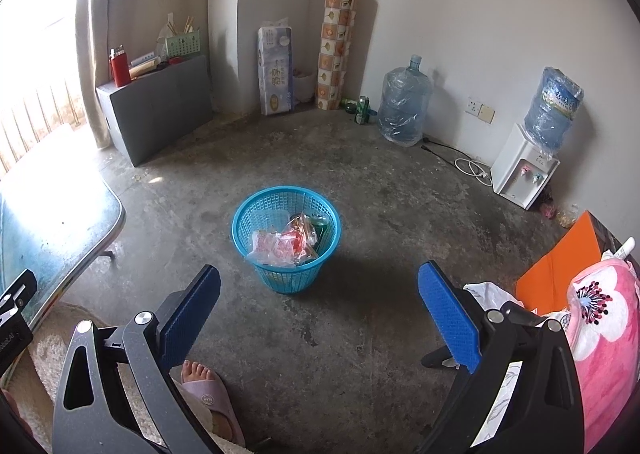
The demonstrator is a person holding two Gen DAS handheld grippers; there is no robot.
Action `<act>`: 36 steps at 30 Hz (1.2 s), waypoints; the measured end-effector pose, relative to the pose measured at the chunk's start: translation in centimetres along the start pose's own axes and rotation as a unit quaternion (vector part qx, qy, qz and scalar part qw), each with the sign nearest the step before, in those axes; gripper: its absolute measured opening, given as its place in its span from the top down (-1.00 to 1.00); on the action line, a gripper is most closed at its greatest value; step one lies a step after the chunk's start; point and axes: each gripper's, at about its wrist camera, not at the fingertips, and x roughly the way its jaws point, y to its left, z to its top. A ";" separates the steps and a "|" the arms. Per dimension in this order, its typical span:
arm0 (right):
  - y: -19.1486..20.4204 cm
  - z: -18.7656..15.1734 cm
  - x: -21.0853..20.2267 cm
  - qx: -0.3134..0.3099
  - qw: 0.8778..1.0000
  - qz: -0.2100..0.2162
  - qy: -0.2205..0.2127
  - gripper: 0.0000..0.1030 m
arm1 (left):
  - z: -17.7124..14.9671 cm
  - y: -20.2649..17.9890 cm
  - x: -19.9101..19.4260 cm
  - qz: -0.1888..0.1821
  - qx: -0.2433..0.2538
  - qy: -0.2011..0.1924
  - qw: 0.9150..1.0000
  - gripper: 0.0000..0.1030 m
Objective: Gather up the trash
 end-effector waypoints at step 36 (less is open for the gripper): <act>-0.8 0.3 -0.2 0.007 1.000 -0.010 -0.003 -0.87 | 0.1 0.1 0.1 -0.004 0.000 0.003 1.000 -0.83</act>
